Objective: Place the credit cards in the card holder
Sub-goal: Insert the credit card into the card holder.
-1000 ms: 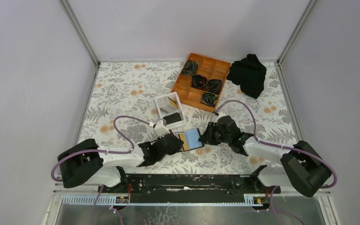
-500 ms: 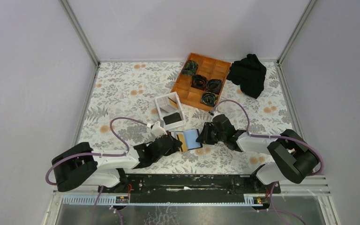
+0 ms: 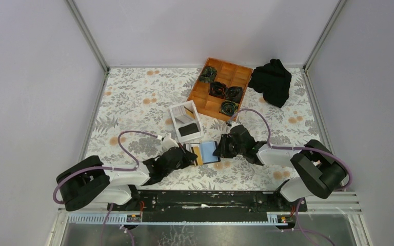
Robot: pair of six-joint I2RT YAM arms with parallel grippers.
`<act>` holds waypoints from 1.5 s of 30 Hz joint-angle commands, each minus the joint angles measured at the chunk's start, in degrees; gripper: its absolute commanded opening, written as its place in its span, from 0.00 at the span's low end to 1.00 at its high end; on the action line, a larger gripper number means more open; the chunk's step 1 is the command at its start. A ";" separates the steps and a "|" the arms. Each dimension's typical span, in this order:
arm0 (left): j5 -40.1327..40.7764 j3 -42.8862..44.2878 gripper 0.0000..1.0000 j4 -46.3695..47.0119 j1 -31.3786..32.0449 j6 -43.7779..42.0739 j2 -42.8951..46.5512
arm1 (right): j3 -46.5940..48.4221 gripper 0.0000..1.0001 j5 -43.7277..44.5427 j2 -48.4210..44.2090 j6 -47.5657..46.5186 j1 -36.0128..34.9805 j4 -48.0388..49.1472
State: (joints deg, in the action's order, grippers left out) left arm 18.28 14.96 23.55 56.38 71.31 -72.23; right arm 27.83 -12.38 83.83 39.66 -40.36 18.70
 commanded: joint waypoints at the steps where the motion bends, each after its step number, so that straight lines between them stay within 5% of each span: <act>1: -1.86 -0.99 0.00 8.03 -0.94 -1.40 -0.51 | 1.52 0.20 2.39 0.63 -1.61 -0.77 -0.45; 45: -2.93 -1.00 0.00 11.34 -2.63 -5.74 -3.70 | 1.35 0.21 3.32 0.63 -2.77 -0.73 -2.00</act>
State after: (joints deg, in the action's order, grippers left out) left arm 15.35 14.11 30.57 54.22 66.83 -74.76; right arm 28.12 -11.42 84.01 38.59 -40.51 18.57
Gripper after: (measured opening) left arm 0.012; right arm 0.209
